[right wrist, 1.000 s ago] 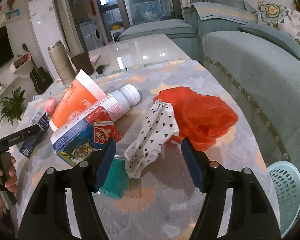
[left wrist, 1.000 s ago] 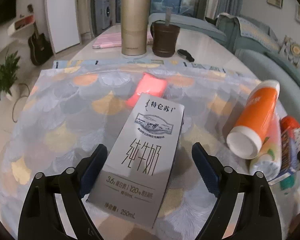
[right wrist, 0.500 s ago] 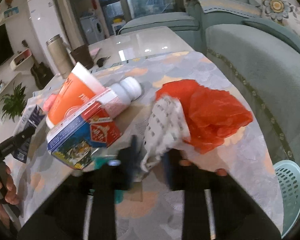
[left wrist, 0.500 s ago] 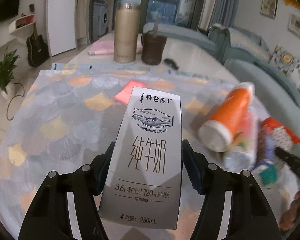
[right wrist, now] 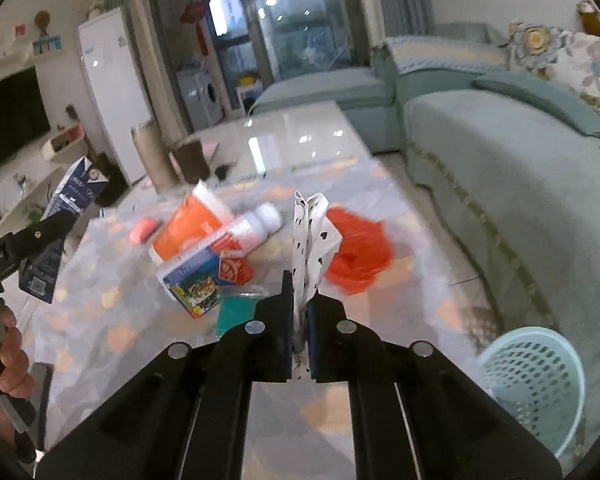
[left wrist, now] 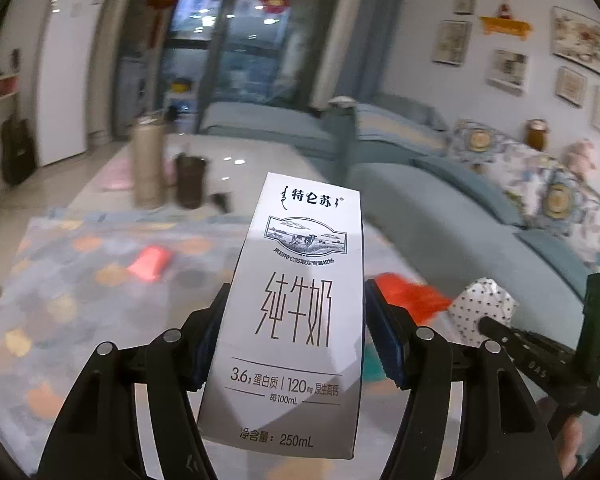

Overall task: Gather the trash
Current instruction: 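Carry the carton and tissue to the wastebasket and release both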

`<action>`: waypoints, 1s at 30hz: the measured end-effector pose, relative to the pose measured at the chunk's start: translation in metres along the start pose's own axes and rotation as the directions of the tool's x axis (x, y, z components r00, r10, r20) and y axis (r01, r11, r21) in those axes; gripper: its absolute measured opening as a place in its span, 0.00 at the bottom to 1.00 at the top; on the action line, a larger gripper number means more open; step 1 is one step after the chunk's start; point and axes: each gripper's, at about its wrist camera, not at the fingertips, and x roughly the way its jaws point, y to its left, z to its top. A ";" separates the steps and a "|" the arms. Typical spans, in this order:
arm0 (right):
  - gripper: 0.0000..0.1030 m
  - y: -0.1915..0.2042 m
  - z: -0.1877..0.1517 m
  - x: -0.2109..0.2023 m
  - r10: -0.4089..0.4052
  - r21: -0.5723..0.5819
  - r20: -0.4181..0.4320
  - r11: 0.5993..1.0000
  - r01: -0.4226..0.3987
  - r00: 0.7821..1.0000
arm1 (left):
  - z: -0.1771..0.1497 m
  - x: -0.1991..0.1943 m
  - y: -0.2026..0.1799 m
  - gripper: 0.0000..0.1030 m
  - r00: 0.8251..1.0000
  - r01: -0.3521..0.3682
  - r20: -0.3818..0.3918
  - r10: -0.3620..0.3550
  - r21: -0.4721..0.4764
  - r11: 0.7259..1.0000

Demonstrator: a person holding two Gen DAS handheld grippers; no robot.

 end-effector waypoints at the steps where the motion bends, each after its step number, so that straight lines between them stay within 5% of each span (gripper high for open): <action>1: 0.04 -0.006 0.000 -0.011 -0.012 0.008 0.014 1.000 0.012 1.000 | 0.002 -0.003 -0.014 0.60 1.000 0.025 0.006 -0.025 0.014 1.000; 10: 0.04 -0.098 -0.024 -0.104 -0.247 0.129 0.100 0.964 0.233 0.964 | -0.001 0.000 -0.143 0.60 0.976 0.218 -0.031 -0.216 0.154 0.964; 17: 0.04 -0.167 -0.051 -0.146 -0.332 0.217 0.091 0.927 0.307 0.939 | -0.031 0.016 -0.238 0.60 0.947 0.321 -0.079 -0.311 0.245 0.915; 23: 0.04 -0.222 -0.089 -0.149 -0.372 0.317 0.007 0.881 0.350 0.928 | -0.069 0.047 -0.283 0.60 0.911 0.403 -0.186 -0.368 0.216 0.889; 26: 0.04 -0.250 -0.111 -0.147 -0.283 0.410 -0.011 0.873 0.262 0.959 | -0.096 0.065 -0.295 0.60 0.890 0.432 -0.262 -0.373 0.225 0.873; 30: 0.04 -0.270 -0.133 -0.131 -0.299 0.436 -0.090 0.846 0.308 0.950 | -0.124 0.091 -0.297 0.60 0.856 0.459 -0.359 -0.371 0.202 0.865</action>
